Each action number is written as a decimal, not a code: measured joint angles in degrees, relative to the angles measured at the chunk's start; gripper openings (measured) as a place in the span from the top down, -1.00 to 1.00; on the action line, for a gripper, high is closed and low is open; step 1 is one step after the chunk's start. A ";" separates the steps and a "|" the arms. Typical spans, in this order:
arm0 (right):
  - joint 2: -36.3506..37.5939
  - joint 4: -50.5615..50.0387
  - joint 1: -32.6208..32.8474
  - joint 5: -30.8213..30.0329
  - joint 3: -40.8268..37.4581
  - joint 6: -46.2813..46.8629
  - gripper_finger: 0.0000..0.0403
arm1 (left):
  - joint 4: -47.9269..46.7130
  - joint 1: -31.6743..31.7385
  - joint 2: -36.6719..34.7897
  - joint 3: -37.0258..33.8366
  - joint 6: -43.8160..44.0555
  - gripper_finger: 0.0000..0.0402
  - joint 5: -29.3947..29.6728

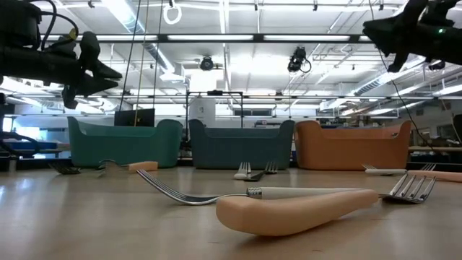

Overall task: Sort silverware by color (type)
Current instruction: Put the white fork into the dark blue bin

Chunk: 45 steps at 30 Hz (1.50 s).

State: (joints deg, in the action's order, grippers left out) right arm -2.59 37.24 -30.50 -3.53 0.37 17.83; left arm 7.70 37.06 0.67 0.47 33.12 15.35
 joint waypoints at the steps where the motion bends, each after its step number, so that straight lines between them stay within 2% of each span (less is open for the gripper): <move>1: 0.00 1.62 0.00 -0.89 -0.01 -1.21 0.56 | 0.15 0.00 -0.01 0.00 0.67 0.35 -0.02; 5: 0.00 7.56 0.00 -5.70 -0.01 -3.22 0.56 | 1.54 0.00 -0.01 0.00 1.95 0.35 -0.02; 10: 0.00 9.62 0.00 -8.71 -0.01 -0.26 0.56 | 2.65 0.00 -0.01 0.00 5.70 0.35 0.03; 23: 0.00 8.72 0.00 -8.89 -0.01 0.62 0.56 | 2.56 0.00 0.00 0.00 8.51 0.35 0.01; 31: 0.00 8.49 0.00 -8.96 -0.01 0.10 0.56 | 2.64 0.11 0.02 0.00 5.99 0.35 0.31; 34: 0.00 8.46 0.00 -11.36 -0.01 -0.87 0.56 | 2.68 0.11 0.00 0.00 4.91 0.35 2.53; 40: 0.00 8.41 -0.02 -13.18 -0.01 -3.16 0.56 | 2.74 0.11 -0.01 0.00 5.21 0.35 2.67; 45: 0.00 8.10 -0.02 -13.74 -0.01 -3.07 0.56 | 2.78 0.11 0.02 0.00 0.66 0.35 2.92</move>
State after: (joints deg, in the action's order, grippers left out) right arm -2.59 45.34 -30.52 -17.27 0.36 14.76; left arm 10.48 37.17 0.69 0.47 33.78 18.27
